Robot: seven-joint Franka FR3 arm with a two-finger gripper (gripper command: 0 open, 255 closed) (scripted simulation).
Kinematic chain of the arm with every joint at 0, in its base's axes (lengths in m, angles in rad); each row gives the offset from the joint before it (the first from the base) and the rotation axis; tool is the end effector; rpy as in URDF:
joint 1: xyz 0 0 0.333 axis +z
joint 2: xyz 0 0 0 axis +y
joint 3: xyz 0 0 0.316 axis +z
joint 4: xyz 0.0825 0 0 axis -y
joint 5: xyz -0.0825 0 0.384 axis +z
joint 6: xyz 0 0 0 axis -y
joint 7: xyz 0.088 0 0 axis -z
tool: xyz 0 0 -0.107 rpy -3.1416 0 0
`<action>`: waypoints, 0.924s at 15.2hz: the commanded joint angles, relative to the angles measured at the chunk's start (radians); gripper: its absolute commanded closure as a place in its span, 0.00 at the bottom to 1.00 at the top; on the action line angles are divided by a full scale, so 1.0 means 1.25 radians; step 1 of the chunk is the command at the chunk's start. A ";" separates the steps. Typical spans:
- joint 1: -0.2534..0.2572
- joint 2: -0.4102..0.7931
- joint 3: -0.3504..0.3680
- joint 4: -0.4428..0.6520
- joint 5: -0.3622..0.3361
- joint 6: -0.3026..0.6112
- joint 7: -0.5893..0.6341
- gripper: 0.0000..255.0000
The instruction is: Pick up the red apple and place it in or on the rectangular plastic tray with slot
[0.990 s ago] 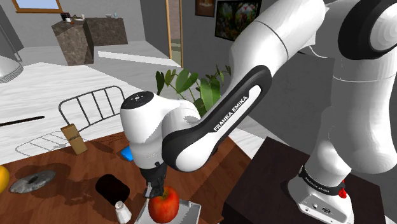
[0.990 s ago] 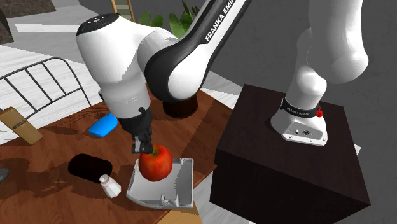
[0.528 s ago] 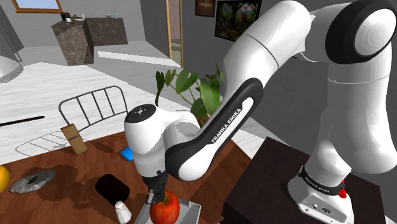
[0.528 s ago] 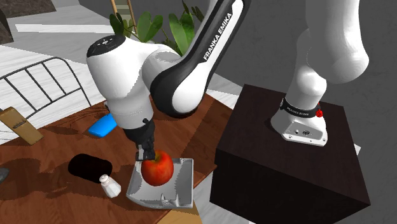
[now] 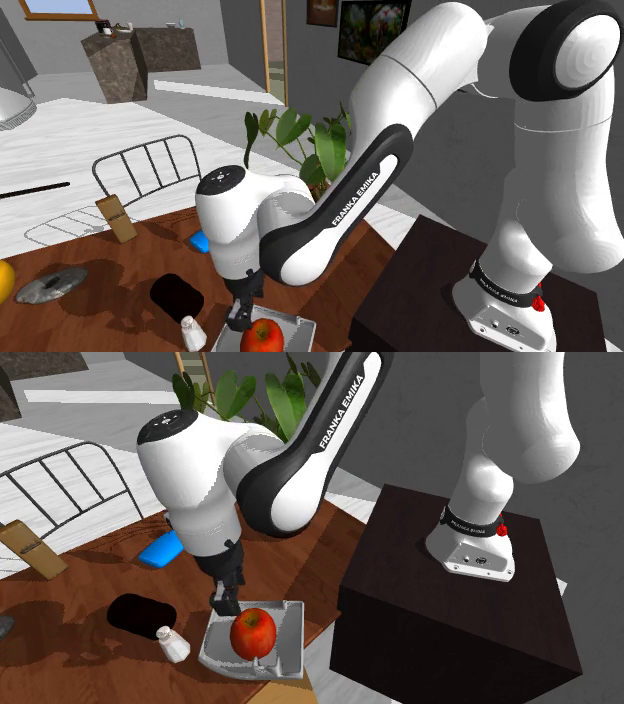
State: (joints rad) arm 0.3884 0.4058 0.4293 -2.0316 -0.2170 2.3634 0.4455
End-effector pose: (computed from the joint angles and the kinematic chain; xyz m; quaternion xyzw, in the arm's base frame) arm 0.4134 0.4280 0.2589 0.9686 0.2480 -0.0156 0.0016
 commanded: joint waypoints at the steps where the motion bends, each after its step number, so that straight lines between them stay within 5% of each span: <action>1: 0.000 0.000 0.000 0.000 0.000 0.000 0.000 0.00; 8: -0.017 -0.066 0.022 0.022 0.042 -0.082 -0.028 0.00; 14: -0.017 -0.066 0.022 0.022 0.042 -0.082 -0.028 0.00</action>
State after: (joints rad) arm 0.3673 0.3230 0.4567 -2.0047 -0.1646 2.2616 0.4112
